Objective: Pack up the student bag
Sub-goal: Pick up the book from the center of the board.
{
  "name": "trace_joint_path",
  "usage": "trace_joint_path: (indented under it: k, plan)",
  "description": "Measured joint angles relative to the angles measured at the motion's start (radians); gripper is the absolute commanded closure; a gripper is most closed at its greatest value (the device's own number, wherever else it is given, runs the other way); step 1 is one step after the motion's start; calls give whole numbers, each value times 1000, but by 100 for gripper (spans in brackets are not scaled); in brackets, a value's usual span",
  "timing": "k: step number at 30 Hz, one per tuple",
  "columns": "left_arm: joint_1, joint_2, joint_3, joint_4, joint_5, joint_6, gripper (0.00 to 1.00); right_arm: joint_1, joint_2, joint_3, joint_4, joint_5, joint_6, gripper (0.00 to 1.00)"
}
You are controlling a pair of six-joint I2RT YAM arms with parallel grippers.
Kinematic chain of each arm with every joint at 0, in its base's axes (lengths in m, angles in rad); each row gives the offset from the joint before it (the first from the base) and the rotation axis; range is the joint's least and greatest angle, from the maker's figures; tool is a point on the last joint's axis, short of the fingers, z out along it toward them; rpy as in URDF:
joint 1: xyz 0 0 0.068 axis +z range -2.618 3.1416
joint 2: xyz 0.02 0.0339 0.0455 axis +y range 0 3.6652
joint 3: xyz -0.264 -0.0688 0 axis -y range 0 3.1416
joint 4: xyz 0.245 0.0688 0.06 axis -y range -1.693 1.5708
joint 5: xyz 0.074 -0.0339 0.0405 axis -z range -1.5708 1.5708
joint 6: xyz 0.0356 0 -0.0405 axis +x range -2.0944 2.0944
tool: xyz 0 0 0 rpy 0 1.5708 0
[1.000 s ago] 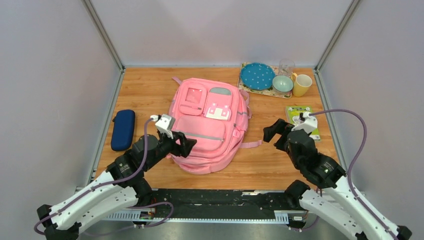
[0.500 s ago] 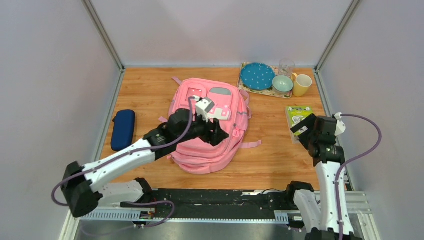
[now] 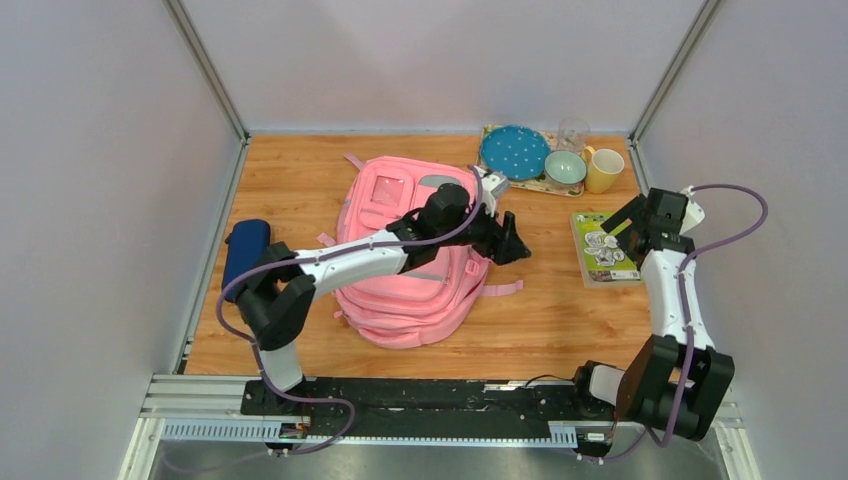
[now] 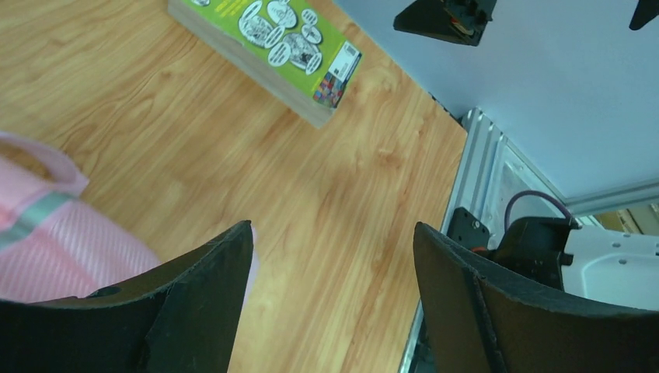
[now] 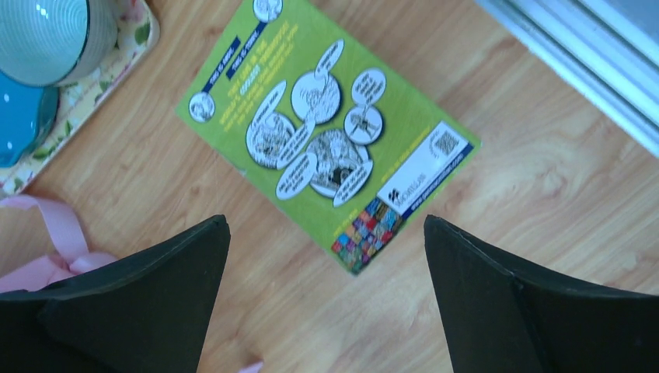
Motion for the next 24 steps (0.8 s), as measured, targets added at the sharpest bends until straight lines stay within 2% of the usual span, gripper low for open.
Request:
trace_joint_path:
  k: [6, 13, 24]
  plan:
    - [-4, 202, 151, 68, 59, -14, 17, -79, 170, 64, 111, 14, -82, 1]
    - [-7, 389, 229, 158, 88, -31, 17, -189, 427, 128, 181, -119, -161, 1]
    - [-11, 571, 309, 256, 118, -92, 15, -199, 513, 130, 235, -289, -204, 4]
